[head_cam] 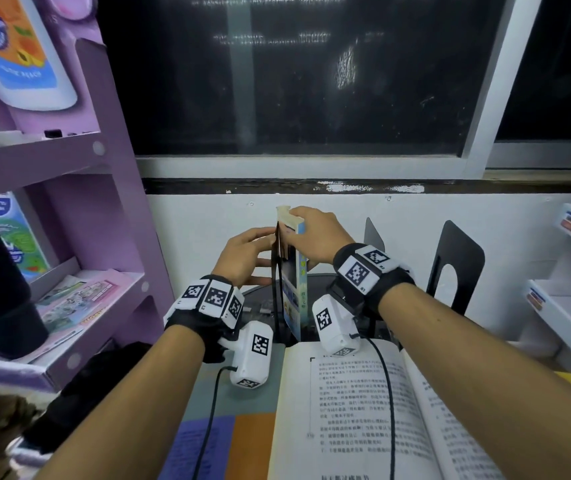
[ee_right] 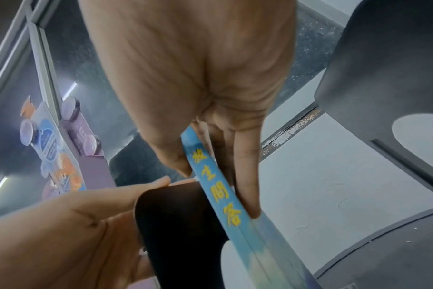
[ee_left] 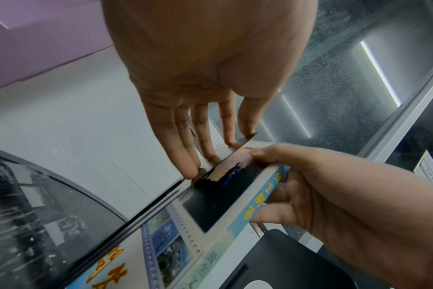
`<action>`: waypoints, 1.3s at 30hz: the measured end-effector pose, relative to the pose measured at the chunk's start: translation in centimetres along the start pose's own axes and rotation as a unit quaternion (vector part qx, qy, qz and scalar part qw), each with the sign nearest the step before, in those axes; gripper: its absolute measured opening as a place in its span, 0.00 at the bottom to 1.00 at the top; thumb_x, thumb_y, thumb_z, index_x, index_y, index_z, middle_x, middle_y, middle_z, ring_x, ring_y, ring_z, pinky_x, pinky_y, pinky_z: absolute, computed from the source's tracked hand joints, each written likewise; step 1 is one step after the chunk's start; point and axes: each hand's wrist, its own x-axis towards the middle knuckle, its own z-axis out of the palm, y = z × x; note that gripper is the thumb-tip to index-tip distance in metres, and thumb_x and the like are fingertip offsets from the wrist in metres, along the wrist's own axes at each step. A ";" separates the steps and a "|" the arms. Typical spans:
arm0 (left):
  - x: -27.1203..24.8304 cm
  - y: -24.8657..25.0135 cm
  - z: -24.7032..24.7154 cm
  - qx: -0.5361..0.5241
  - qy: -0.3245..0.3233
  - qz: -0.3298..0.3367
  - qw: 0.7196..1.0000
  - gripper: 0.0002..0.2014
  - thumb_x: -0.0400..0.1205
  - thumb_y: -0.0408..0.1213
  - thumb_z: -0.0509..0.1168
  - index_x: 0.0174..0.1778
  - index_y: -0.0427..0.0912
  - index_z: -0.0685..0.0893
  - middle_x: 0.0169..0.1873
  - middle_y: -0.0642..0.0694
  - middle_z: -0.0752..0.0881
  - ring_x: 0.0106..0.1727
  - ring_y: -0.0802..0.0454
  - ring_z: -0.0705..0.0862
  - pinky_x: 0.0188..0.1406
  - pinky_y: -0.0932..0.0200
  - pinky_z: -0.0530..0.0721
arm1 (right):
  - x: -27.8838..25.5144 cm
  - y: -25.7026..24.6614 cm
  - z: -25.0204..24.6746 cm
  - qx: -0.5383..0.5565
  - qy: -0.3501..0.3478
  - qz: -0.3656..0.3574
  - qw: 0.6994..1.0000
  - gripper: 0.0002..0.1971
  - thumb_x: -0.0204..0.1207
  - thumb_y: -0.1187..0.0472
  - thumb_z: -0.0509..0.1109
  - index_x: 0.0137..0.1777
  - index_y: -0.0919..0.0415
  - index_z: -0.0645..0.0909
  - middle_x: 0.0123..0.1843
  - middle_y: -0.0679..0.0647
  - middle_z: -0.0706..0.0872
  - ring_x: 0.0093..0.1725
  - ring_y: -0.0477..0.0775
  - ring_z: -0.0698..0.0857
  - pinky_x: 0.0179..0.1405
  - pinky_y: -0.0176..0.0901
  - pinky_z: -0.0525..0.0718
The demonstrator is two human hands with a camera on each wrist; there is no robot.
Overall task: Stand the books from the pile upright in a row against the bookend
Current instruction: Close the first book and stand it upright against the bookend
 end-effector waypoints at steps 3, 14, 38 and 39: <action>-0.1 0.0 0.0 -0.003 -0.002 0.003 1.000 0.12 0.85 0.40 0.61 0.63 0.48 0.83 0.56 0.43 0.88 0.48 0.45 0.87 0.54 0.38 0.87 | -0.7 -0.5 -0.4 0.024 -0.037 0.003 0.999 0.26 0.80 0.56 0.65 0.77 0.60 0.70 0.62 0.62 0.80 0.45 0.62 0.89 0.30 0.48 0.90; -0.3 -0.3 0.0 -0.031 0.007 0.001 0.999 0.11 0.85 0.34 0.59 0.58 0.48 0.85 0.47 0.44 0.88 0.42 0.45 0.87 0.51 0.42 0.88 | -2.9 -2.0 -0.2 0.127 -0.098 0.020 0.987 0.26 0.76 0.51 0.73 0.68 0.61 0.70 0.58 0.61 0.82 0.37 0.56 0.90 0.34 0.47 0.91; -2.7 -0.2 -0.7 0.000 -0.019 -0.010 1.000 0.11 0.84 0.40 0.62 0.61 0.48 0.83 0.45 0.49 0.88 0.42 0.49 0.87 0.34 0.56 0.87 | -4.0 -1.2 -0.4 0.195 -0.124 0.059 0.971 0.39 0.77 0.47 0.71 0.83 0.53 0.57 0.79 0.60 0.70 0.57 0.63 0.87 0.51 0.55 0.90; -2.8 -0.1 -0.7 0.007 -0.020 -0.012 1.000 0.11 0.85 0.41 0.62 0.62 0.48 0.82 0.46 0.48 0.88 0.44 0.47 0.87 0.39 0.54 0.87 | -4.2 -1.2 -0.6 0.190 -0.130 0.061 0.971 0.38 0.78 0.46 0.71 0.84 0.53 0.57 0.80 0.60 0.69 0.58 0.62 0.87 0.52 0.54 0.90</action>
